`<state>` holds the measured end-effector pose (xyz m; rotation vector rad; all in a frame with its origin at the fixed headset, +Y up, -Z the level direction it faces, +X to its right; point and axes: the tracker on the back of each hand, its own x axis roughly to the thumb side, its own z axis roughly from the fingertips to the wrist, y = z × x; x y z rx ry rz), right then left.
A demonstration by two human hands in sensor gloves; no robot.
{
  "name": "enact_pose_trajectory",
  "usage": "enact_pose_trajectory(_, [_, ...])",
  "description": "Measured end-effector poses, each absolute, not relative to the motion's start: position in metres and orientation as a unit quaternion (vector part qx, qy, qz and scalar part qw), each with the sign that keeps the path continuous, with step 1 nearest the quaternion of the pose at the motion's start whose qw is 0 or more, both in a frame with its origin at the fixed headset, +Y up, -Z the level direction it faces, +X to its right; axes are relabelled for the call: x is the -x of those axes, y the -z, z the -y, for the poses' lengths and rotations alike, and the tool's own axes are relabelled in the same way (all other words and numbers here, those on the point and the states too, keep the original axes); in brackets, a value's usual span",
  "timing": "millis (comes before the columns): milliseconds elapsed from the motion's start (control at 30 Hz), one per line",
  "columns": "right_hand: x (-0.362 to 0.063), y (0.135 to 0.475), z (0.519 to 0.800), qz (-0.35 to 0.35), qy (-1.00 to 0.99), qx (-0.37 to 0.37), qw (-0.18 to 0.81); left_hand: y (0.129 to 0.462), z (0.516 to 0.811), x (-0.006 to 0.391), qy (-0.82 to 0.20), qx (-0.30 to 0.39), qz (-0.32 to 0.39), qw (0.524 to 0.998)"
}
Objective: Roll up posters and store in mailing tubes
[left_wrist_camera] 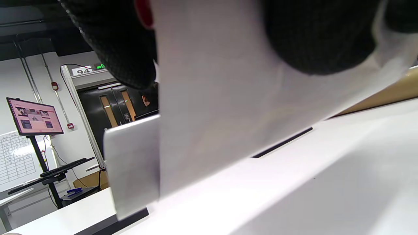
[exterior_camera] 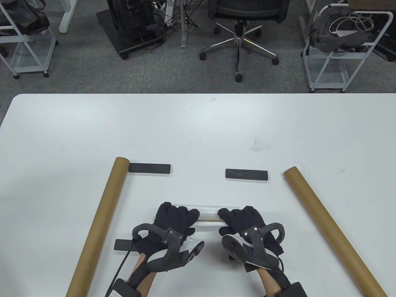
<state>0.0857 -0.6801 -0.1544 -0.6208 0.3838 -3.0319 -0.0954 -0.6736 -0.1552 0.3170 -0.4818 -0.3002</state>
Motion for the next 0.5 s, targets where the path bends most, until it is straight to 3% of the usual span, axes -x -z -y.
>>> enact_pose_trajectory(233, [-0.0909,0.1628,0.6861,-0.065,0.979,0.19,-0.039,0.1597,0.6765,0.0963,0.137,-0.133,0.223,0.956])
enact_pose_trajectory(500, [-0.0852,0.1599,0.6798,-0.094,0.977,0.192,-0.008,0.1547,0.6739,0.0944,0.202,-0.16,0.232,0.938])
